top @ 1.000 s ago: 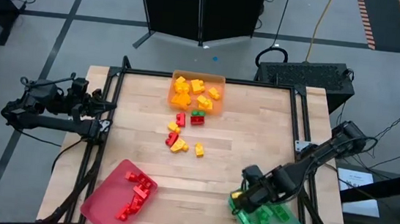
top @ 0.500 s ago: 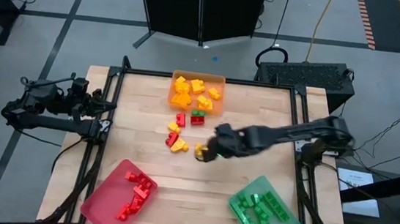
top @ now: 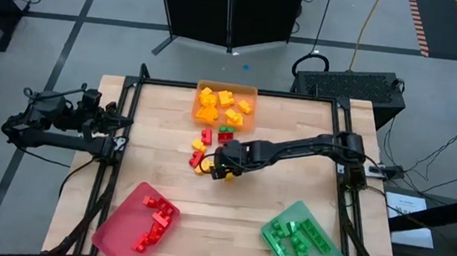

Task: Sort blocks
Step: Put the yellow 1 stud game piece into the orange bin

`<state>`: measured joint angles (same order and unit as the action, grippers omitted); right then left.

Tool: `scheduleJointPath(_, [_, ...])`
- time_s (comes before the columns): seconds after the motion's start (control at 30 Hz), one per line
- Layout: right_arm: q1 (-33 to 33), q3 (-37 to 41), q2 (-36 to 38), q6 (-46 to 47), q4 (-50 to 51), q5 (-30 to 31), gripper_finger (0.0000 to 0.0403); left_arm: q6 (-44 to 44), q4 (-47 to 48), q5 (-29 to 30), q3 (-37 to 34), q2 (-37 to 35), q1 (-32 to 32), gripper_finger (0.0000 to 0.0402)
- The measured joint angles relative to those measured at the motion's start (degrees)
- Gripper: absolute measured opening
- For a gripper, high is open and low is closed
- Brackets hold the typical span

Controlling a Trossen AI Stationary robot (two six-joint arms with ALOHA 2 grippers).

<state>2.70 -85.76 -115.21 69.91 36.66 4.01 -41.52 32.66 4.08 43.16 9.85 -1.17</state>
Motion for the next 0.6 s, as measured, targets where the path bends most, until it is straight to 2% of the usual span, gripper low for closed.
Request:
scheduleJointPath(0.4, [0.02,-0.07,-6.39,2.20,-1.30,0.89,0.0301,0.37,1.02,-0.64,0.00,0.00,0.01,0.0004])
scheduleJointPath(0.5, [0.10,-0.11,-6.60,4.42,-1.00,2.90,0.0271,0.42,1.04,-0.64,0.00,0.00,0.02,0.0004])
scheduleJointPath(0.6, [-0.10,-0.04,-6.66,4.85,-0.49,3.74,0.0209,0.44,1.07,-0.64,0.00,0.00,0.02,0.0004])
